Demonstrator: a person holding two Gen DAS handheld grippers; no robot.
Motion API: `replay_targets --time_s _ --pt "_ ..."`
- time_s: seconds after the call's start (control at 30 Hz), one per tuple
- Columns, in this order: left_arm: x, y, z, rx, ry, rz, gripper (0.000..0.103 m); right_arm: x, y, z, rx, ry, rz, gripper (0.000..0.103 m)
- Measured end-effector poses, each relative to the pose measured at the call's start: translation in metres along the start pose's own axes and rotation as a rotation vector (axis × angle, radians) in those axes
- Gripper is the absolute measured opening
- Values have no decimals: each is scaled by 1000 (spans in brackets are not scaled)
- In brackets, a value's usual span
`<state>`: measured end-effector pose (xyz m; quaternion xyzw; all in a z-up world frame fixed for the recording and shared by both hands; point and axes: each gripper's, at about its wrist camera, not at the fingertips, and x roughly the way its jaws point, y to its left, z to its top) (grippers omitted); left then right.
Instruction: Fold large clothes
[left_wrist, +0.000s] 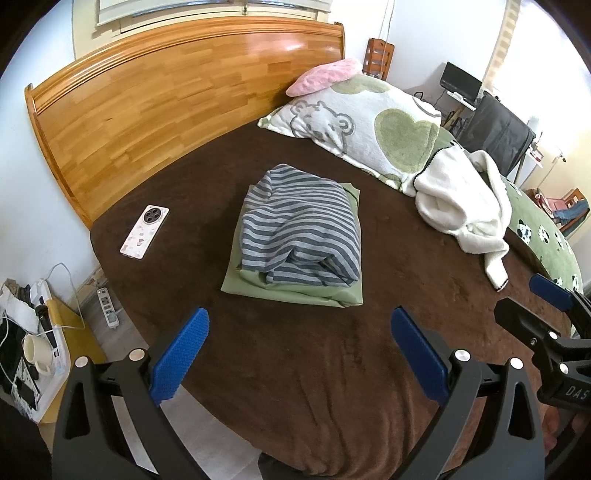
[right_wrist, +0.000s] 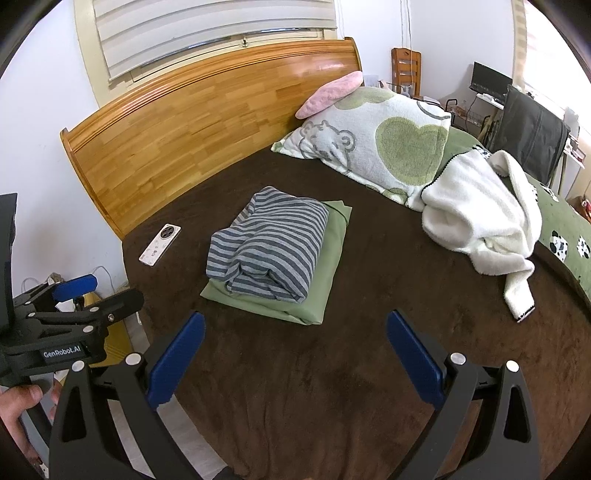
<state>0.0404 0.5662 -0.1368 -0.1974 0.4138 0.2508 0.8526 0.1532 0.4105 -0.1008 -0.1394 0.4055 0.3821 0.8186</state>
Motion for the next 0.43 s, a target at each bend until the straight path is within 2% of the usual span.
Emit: replay_targets --time_s 0.43 --pt "-4 6 -6 -18 14 25 96 0 0 0 -1 2 1 97"
